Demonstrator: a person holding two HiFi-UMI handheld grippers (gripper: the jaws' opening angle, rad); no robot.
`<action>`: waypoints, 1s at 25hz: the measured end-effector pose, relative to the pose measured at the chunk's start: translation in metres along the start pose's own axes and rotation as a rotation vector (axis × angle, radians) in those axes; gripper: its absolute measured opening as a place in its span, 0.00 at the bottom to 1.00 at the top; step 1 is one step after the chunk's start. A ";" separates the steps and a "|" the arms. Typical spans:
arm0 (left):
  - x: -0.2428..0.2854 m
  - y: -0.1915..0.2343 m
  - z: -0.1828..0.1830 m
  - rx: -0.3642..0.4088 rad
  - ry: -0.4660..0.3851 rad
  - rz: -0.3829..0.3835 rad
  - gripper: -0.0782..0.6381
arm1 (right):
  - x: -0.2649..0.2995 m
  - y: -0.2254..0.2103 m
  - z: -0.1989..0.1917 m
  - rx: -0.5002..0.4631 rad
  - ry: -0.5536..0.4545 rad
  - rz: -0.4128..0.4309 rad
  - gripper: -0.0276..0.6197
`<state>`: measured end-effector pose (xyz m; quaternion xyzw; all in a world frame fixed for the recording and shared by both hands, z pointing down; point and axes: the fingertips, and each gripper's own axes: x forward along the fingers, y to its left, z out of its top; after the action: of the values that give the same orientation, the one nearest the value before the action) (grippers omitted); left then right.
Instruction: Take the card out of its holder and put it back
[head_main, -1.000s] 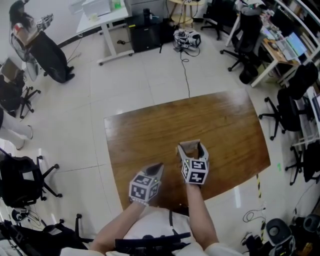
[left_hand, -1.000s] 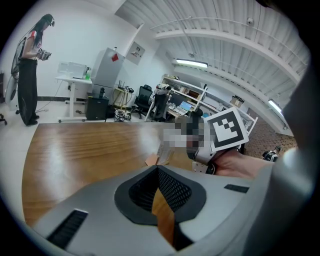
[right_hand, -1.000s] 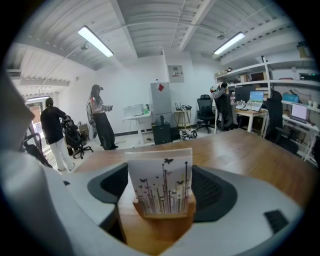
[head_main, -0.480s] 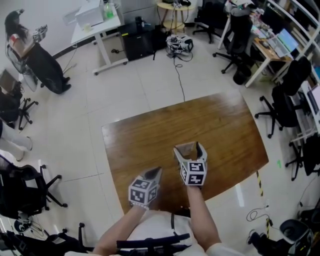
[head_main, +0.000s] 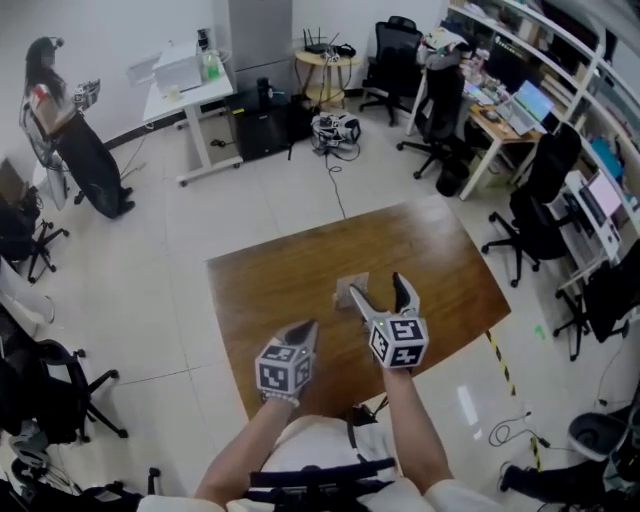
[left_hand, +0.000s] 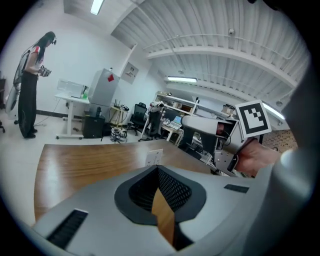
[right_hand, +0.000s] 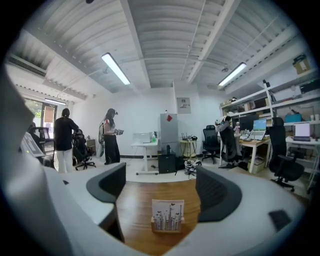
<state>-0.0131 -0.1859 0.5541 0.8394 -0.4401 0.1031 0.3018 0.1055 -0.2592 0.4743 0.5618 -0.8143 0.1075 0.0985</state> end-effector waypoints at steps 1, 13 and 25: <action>-0.008 -0.008 0.002 0.013 -0.016 -0.003 0.10 | -0.015 0.002 0.003 0.010 -0.017 -0.002 0.73; -0.080 -0.093 -0.049 0.022 -0.034 -0.110 0.10 | -0.166 0.049 -0.047 0.001 0.050 -0.048 0.26; -0.087 -0.133 -0.064 0.022 -0.052 -0.117 0.10 | -0.228 0.030 -0.142 0.260 0.193 -0.066 0.04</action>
<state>0.0480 -0.0315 0.5120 0.8694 -0.3967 0.0683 0.2864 0.1624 -0.0041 0.5440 0.5834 -0.7614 0.2620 0.1062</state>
